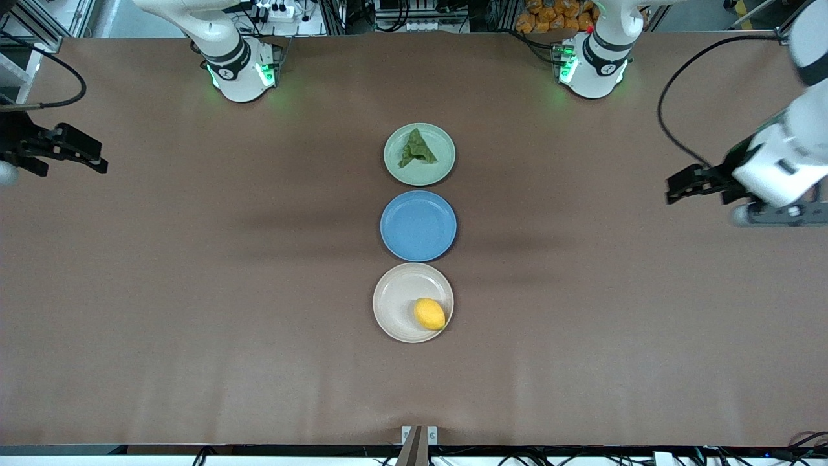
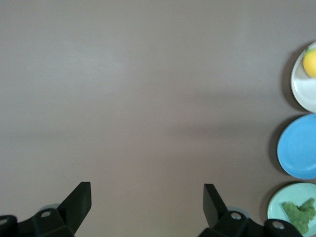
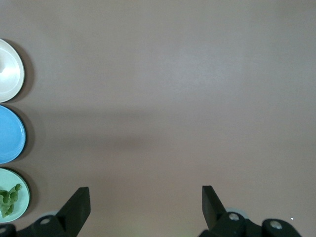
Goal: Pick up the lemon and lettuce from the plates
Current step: 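Move the left gripper over the lemon while the right gripper approaches the lettuce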
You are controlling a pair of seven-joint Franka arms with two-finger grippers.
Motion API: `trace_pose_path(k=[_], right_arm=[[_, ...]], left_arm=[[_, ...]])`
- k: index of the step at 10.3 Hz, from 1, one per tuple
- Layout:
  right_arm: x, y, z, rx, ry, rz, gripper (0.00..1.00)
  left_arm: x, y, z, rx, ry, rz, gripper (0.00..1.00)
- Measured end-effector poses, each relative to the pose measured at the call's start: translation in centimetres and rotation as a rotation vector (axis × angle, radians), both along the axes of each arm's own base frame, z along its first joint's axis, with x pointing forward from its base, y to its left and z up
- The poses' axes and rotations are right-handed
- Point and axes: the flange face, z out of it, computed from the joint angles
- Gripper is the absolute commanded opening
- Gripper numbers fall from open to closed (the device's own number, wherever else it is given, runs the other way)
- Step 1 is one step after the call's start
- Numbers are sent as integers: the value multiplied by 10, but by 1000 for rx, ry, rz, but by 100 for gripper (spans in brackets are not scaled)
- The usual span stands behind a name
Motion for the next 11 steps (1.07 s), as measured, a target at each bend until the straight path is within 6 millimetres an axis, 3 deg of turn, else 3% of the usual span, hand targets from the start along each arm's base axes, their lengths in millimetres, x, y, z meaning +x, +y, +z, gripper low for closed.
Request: trace_pose_path(k=[5, 8, 11], right_arm=[[23, 77, -54, -11, 67, 125, 100], [28, 117, -72, -16, 69, 192, 100], [34, 141, -100, -21, 103, 248, 100]], left_arm=[[34, -117, -103, -28, -29, 43, 100], [48, -157, -170, -47, -43, 109, 100], [58, -200, -228, -94, -119, 160, 100]])
